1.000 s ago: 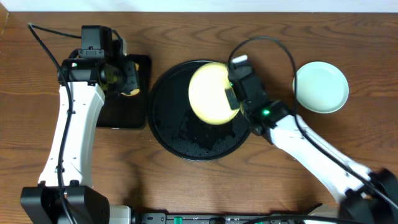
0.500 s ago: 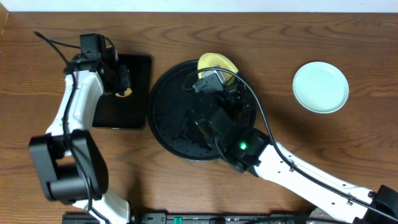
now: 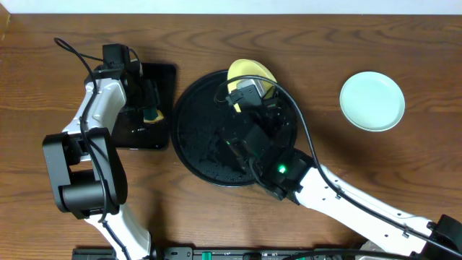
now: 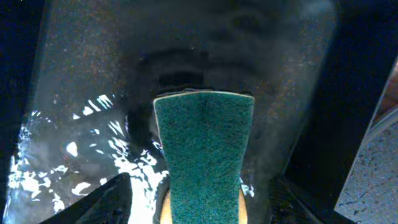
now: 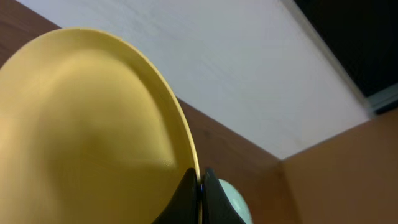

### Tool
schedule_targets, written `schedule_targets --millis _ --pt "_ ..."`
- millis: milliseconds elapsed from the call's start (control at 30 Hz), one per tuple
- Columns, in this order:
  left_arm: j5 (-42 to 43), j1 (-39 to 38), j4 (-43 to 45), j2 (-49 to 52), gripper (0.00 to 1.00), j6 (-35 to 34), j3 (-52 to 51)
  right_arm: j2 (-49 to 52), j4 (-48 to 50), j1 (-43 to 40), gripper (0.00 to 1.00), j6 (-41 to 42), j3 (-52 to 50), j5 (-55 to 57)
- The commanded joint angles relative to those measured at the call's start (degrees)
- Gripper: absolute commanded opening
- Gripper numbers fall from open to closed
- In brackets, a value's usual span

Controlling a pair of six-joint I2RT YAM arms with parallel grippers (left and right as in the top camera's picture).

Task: Clean dirty plates on tray and stack at the side
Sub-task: 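Lift the yellow plate with the right gripper and carry it right, then lower the yellow plate onto the pale blue plates and release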

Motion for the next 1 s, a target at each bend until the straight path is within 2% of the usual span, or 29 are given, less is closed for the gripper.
schedule_targets --millis 0,100,200,233,300,367,567,667,800,967 --pt "1.44 0.2 -0.39 -4.59 0.73 0.33 1.05 -0.59 -2.95 -5.75 0.01 8.59 0.31 -9.44" --pt "6.25 0.2 -0.13 -12.28 0.74 0.31 1.05 -4.17 -10.67 -14.97 0.01 19.26 0.31 -26.05" --pt "10.21 0.17 -0.22 -18.43 0.75 0.31 1.05 -7.1 -14.58 -26.14 0.01 25.77 0.31 -42.36" --pt "10.62 0.17 -0.37 -20.15 0.82 0.31 1.05 -7.72 -15.1 -29.99 0.01 26.62 0.31 -47.67" --pt "10.4 0.13 -0.55 -23.43 0.82 0.33 1.03 -8.22 -15.52 -40.83 0.01 26.75 0.31 -62.42" --pt "10.4 0.13 -0.55 -25.2 0.82 0.35 1.05 -7.76 -16.0 -47.87 0.01 26.75 0.31 -68.0" --pt "10.4 0.13 -0.57 -26.56 0.83 0.35 1.03 -3.58 -17.18 -69.72 0.01 23.91 0.28 -68.85" --pt "10.4 0.13 -0.55 -26.49 0.83 0.35 1.01 -1.05 -16.48 -75.97 0.01 23.93 0.28 -68.87" --pt "10.4 0.13 -0.79 -26.45 0.83 0.35 0.98 3.06 -14.36 -81.31 0.01 23.91 0.28 -68.87" --pt "10.4 0.13 -0.79 -26.45 0.84 0.35 0.98 6.29 -12.63 -82.62 0.02 23.52 0.28 -68.91"
